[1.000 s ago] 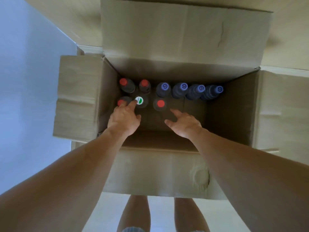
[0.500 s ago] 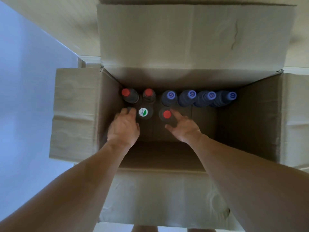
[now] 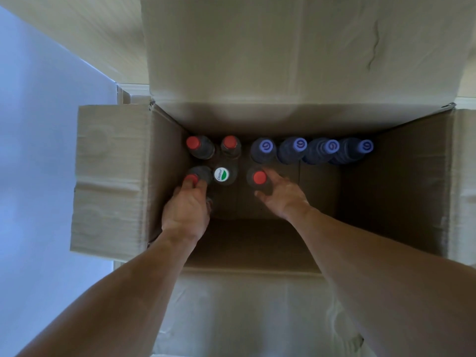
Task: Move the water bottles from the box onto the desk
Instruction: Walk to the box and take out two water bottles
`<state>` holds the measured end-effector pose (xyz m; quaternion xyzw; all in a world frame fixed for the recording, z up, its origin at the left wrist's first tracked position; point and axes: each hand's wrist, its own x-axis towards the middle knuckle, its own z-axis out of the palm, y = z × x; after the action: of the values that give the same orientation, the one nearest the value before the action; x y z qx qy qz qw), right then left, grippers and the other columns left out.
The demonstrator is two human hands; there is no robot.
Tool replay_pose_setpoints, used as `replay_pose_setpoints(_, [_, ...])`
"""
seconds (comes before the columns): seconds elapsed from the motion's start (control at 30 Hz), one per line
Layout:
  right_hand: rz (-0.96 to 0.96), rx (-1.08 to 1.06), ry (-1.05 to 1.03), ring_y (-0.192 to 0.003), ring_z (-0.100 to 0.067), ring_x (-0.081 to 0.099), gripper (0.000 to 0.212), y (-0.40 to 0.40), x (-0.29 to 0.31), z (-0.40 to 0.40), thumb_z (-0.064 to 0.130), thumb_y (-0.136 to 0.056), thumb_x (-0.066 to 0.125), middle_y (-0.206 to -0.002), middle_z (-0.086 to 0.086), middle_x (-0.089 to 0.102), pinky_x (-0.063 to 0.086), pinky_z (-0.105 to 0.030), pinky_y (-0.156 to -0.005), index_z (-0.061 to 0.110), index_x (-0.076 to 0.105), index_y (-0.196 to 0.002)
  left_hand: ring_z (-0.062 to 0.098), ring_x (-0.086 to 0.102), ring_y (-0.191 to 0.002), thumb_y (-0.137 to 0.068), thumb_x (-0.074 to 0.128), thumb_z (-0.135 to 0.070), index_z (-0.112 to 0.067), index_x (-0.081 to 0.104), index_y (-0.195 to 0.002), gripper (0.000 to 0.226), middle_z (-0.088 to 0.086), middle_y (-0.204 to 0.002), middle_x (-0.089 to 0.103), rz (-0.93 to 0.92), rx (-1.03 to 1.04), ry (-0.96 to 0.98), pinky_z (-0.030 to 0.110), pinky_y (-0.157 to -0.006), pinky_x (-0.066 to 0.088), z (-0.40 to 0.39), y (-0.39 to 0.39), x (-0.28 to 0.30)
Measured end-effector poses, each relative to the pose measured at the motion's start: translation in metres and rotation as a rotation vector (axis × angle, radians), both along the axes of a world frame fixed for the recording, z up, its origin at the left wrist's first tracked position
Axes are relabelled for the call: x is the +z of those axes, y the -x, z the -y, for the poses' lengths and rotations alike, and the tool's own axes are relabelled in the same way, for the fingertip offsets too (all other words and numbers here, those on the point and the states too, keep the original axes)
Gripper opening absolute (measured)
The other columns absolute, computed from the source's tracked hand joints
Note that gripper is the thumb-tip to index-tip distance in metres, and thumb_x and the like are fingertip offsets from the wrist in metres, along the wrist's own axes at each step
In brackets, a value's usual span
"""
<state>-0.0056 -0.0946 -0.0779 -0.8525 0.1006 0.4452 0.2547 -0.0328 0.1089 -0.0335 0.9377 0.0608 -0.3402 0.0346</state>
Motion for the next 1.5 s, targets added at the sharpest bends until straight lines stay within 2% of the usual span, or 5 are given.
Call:
replay_pose_setpoints(0.53, [0.032,-0.033,-0.065,-0.131,-0.033,0.048,0.068,-0.007,-0.02,-0.003,0.038,-0.097,0.06,-0.143,-0.011,0.049,0.042,-0.04,-0.103,0.038,0.023,-0.155,0.032,0.046,-0.127,-0.093,0.068,-0.028,-0.02,0.035,-0.148,0.065,0.01,-0.144,0.036,-0.04,-0.115,-0.111,0.04,-0.097,0.049,0.004,-0.024,-0.02])
replay_pose_setpoints(0.9, [0.068,-0.071,-0.097,-0.13,-0.03,0.049,0.061,-0.005,-0.028,0.004,0.031,-0.1,0.057,-0.141,-0.01,0.053,0.042,-0.042,-0.104,0.036,0.029,-0.154,0.029,0.069,-0.099,-0.091,0.066,-0.012,-0.013,0.063,-0.115,0.024,0.01,-0.105,0.068,-0.061,-0.143,-0.161,0.038,-0.08,0.054,0.001,-0.038,-0.024])
replay_pose_setpoints(1.07, [0.073,-0.144,-0.119,-0.133,-0.027,0.049,0.059,0.006,-0.016,0.023,0.03,-0.099,0.059,-0.144,-0.006,0.053,0.042,-0.043,-0.109,0.038,0.033,-0.151,0.029,0.07,-0.091,-0.089,0.069,-0.011,-0.013,0.064,-0.1,0.012,0.005,-0.083,0.057,-0.003,-0.171,-0.166,0.036,-0.069,0.051,0.004,-0.046,-0.001])
replay_pose_setpoints(1.3, [0.092,-0.145,-0.1,-0.128,-0.026,0.053,0.056,0.016,0.02,0.044,0.031,-0.097,0.061,-0.138,-0.006,0.057,0.044,-0.042,-0.106,0.04,0.038,-0.147,0.027,0.071,-0.088,-0.079,0.082,-0.021,-0.016,0.067,-0.1,0.027,0.005,-0.088,0.068,-0.014,-0.175,-0.165,0.034,-0.07,0.055,0.013,-0.038,0.052])
replay_pose_setpoints(1.5, [0.141,-0.147,-0.114,-0.124,-0.027,0.056,0.053,0.019,0.044,0.066,0.029,-0.096,0.064,-0.135,-0.007,0.06,0.044,-0.035,-0.104,0.034,0.044,-0.145,0.029,0.072,-0.078,-0.084,0.071,-0.019,-0.016,0.072,-0.093,0.009,0.005,-0.081,0.071,0.078,-0.154,-0.128,0.03,-0.06,0.049,0.029,-0.023,0.081])
